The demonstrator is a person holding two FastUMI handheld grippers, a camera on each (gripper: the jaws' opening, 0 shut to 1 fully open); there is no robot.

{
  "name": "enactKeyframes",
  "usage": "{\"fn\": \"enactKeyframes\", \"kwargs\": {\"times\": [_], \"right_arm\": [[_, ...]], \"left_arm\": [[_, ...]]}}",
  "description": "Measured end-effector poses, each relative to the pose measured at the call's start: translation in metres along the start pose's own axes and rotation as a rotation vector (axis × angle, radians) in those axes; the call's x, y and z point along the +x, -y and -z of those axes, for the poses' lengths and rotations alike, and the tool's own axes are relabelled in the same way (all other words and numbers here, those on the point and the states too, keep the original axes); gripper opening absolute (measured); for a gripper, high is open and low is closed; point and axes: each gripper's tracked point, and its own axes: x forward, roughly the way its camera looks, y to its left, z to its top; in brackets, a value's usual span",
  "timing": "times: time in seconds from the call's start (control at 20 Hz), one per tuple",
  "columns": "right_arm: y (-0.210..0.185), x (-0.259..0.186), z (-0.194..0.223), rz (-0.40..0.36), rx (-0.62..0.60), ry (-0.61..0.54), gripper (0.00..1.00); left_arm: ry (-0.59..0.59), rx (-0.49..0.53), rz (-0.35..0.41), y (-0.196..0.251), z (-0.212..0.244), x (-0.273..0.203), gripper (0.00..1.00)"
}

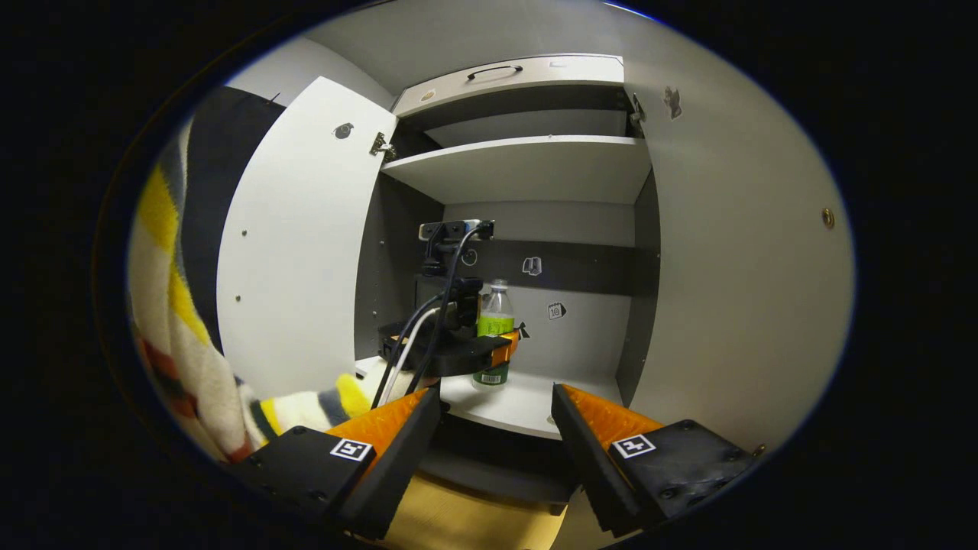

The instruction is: Grasp the bottle in the cabinet with the left hand and place it on the coaster, then close the right door with the right hand and the left door with the left hand.

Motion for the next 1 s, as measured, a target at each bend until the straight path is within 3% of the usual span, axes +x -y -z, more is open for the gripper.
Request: {"fn": "enactKeyframes", "kwargs": {"times": [0.45, 1.0], "right_arm": [[-0.019, -0.025, -0.015, 0.004, 0.016, 0.038, 0.98], [-0.077, -0.098, -0.034, 0.026, 0.012, 0.052, 0.98]], "left_arm": [[0.016, 0.017, 0.016, -0.005, -0.03, -0.074, 0.77], [-0.005, 0.001, 0.058, 0.01, -0.035, -0.204, 0.77]]}}
